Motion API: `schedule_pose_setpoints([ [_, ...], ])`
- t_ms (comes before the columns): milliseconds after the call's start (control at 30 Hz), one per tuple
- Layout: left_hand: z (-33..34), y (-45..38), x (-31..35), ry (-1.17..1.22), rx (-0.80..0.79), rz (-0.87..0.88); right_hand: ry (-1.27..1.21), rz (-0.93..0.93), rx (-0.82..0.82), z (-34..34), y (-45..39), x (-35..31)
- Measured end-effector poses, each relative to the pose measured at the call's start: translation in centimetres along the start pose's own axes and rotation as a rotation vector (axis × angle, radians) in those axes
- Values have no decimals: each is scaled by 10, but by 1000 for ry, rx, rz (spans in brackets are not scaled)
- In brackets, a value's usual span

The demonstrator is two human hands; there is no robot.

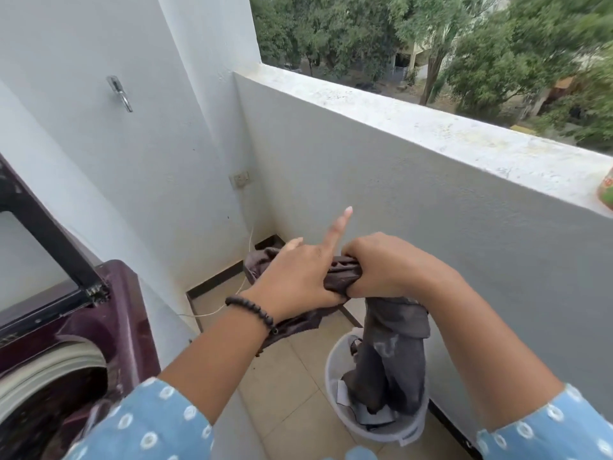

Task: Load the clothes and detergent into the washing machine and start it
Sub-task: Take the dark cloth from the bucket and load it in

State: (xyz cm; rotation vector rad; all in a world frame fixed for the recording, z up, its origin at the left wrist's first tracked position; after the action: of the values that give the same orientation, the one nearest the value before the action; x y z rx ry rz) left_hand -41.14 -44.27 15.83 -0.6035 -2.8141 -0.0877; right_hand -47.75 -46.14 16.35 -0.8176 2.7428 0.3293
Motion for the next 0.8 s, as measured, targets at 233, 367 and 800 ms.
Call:
schedule_pose_setpoints([
  [233,-50,2,0,408,112,-8,-831,-87,-85,27,18,20],
  [367,-88,6,-9,699,294,-13,-1110,65,-52,66,21,48],
  [800,-89,9,-43,782,341,-88,-962,15,637,-53,38,83],
])
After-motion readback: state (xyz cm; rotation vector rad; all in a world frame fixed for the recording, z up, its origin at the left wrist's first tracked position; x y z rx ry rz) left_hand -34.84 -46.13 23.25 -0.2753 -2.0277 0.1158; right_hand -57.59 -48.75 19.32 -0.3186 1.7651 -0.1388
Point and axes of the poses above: each hand's wrist, its own y-axis away from the middle knuckle, its own z-axis out of the palm, x = y × z, the point moved 9 cm from there along -y, towards the middle knuckle, and after that the axes turned 1 degree about z, right-handed, at the moved point
